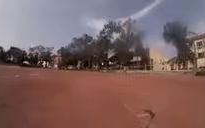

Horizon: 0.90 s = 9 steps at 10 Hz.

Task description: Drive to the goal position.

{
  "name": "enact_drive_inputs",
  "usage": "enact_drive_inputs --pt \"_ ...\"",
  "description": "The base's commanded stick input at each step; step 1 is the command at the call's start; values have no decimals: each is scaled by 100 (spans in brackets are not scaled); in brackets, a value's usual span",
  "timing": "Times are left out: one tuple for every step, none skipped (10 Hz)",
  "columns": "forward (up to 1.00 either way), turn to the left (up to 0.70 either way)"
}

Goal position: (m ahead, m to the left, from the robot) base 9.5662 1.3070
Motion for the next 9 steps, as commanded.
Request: enact_drive_inputs --pt "70 0" --pt "70 0" --pt "70 0" --pt "70 0" --pt "70 0" --pt "70 0" --pt "70 0" --pt "70 0" --pt "70 0"
